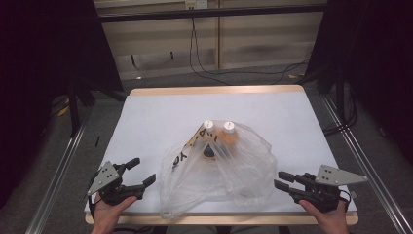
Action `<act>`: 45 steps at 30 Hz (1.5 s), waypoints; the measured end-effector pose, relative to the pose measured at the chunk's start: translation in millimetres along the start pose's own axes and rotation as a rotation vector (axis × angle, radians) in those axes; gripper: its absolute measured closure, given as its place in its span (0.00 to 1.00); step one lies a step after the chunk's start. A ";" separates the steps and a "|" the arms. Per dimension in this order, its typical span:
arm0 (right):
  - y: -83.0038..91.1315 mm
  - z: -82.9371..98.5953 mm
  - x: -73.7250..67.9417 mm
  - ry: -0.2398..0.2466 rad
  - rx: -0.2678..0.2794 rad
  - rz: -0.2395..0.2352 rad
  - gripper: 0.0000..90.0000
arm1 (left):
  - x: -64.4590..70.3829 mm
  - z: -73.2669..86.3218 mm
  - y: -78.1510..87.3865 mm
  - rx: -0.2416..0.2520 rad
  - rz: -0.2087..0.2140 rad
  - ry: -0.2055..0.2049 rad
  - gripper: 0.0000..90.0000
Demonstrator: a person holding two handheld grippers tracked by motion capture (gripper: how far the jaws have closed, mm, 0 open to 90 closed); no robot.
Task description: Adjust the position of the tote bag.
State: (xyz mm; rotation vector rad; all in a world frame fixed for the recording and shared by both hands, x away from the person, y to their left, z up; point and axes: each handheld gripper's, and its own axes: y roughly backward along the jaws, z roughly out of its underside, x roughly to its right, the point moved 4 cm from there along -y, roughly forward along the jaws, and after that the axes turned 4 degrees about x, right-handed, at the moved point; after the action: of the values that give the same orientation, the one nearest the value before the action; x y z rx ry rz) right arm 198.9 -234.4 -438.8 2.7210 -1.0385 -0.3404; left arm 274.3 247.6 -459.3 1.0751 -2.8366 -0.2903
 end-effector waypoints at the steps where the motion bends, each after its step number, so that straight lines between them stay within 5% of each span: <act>1: 0.0 0.0 0.0 0.000 0.000 0.000 0.73 | 0.0 0.0 0.0 0.000 0.000 0.000 0.20; 13: -27.6 1.2 -27.0 0.027 -0.093 -0.149 0.90 | 1.8 0.6 -0.9 -0.019 0.010 0.000 0.19; 25: -51.5 5.8 -42.9 0.054 -0.166 -0.208 0.88 | 4.4 -0.5 -1.6 -0.013 0.032 0.015 0.19; 33: -74.2 7.4 -51.1 0.082 -0.228 -0.218 0.78 | 5.6 -1.5 -0.1 -0.024 0.027 0.009 0.19; 45: -93.6 26.6 -44.8 0.109 -0.335 -0.191 0.63 | 51.0 0.0 16.7 -0.045 0.155 -0.006 0.25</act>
State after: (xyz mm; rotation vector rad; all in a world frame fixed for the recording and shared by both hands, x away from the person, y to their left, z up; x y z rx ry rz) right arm 217.3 -138.8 -483.5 2.5052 -0.6286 -0.3557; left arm 225.4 225.9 -454.8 0.8415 -2.8834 -0.3426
